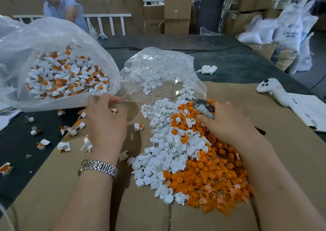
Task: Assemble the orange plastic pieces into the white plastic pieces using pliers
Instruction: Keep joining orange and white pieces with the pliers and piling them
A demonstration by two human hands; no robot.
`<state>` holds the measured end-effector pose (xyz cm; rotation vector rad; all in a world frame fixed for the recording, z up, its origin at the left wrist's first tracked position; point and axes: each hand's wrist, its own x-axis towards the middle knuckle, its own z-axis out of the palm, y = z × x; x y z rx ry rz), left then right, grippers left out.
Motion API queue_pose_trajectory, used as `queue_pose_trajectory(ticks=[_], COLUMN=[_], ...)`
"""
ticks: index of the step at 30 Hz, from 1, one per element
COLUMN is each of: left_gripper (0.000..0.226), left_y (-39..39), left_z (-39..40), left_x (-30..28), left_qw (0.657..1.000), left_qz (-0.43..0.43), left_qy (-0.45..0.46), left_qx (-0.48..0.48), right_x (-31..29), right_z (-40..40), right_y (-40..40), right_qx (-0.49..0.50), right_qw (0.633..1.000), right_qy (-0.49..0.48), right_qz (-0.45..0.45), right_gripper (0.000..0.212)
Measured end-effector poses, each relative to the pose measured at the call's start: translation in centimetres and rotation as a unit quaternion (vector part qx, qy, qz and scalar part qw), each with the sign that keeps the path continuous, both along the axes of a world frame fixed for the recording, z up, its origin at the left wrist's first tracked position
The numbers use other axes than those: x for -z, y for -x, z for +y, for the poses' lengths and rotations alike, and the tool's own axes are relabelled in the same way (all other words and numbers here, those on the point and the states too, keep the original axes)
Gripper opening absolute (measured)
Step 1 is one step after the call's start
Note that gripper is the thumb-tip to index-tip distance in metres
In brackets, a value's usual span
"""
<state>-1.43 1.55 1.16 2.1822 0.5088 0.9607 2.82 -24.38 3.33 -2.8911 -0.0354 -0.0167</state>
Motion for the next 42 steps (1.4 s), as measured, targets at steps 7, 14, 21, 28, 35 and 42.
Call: queue_pose_trajectory(ticks=[7, 14, 21, 28, 35, 42], left_gripper=[0.042, 0.012, 0.012, 0.014, 0.009, 0.027], left_y=[-1.1, -1.7, -0.5, -0.3, -0.4, -0.3], left_z=[-1.9, -2.1, -0.8, -1.7, -2.8, -2.3], left_x=[1.1, 1.4, 1.1, 0.8, 0.3, -0.7], left_qw=[0.933, 0.952, 0.962, 0.982, 0.972, 0.767], left_qz=[0.206, 0.182, 0.2, 0.095, 0.079, 0.04], left_qy=[-0.235, -0.183, -0.173, -0.111, 0.116, 0.58], left_qx=[0.177, 0.162, 0.072, 0.117, 0.19, 0.271], right_x=[1.3, 1.7, 1.3, 0.1, 1.0, 1.6], right_z=[0.0, 0.0, 0.0, 0.3, 1.8, 2.1], right_y=[-0.8, -0.8, -0.5, -0.2, -0.1, 0.0], right_qx=[0.016, 0.011, 0.011, -0.087, -0.079, -0.101], right_qw=[0.999, 0.998, 0.999, 0.992, 0.991, 0.985], right_qy=[0.047, 0.064, 0.052, -0.008, 0.06, 0.064], right_qz=[0.011, 0.011, 0.012, -0.091, -0.086, -0.128], right_gripper=[0.067, 0.068, 0.064, 0.012, 0.025, 0.016])
